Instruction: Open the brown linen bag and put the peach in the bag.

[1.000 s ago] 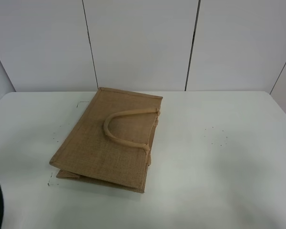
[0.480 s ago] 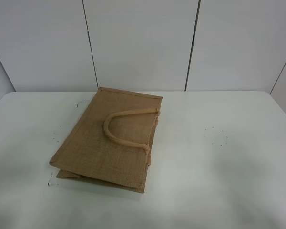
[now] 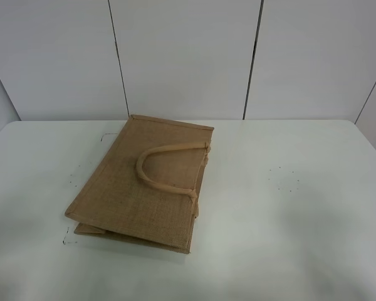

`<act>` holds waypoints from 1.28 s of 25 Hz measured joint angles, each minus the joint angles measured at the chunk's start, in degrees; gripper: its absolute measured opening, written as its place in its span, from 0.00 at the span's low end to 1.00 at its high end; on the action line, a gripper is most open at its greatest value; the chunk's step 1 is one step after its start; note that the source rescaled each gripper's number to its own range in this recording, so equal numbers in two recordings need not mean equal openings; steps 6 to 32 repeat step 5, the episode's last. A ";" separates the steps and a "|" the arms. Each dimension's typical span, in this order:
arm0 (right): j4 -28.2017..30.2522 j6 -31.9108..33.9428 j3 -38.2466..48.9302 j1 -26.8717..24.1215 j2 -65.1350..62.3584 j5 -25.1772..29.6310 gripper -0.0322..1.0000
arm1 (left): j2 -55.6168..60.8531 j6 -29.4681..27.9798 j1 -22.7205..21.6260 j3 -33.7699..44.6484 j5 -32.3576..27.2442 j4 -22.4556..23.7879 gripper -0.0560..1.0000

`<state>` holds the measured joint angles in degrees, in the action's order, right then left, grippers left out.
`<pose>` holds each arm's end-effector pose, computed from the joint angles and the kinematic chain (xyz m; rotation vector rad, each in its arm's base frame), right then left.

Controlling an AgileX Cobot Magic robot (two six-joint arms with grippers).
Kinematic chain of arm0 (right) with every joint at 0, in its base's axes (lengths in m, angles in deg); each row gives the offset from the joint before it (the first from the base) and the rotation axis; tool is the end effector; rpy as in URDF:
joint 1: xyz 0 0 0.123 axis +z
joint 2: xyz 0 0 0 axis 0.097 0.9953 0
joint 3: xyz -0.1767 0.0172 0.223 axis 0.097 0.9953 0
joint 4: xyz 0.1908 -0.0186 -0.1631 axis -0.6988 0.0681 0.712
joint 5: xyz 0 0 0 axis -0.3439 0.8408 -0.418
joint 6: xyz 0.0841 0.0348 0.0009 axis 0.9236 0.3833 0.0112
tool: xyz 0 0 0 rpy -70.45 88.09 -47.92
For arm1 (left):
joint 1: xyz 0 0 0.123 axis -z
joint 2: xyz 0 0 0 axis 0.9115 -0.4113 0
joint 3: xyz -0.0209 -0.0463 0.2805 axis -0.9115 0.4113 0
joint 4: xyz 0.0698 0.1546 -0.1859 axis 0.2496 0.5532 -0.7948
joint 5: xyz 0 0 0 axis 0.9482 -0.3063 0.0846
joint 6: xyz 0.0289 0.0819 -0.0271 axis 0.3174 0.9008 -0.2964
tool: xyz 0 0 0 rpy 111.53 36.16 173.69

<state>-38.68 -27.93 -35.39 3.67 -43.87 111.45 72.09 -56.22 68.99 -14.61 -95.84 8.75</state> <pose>-0.0043 0.0030 0.2797 -0.0559 2.0108 -0.0324 -0.0055 0.0013 0.2793 0.0699 2.0263 -0.0129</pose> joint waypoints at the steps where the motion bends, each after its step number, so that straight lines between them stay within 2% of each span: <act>1: 0.00 0.00 0.00 0.00 0.00 0.00 1.00 | 0.00 0.00 0.00 0.00 0.00 0.00 0.93; 32: 0.00 0.00 0.00 0.00 0.00 0.00 1.00 | 0.00 0.00 0.00 0.00 0.00 0.00 0.93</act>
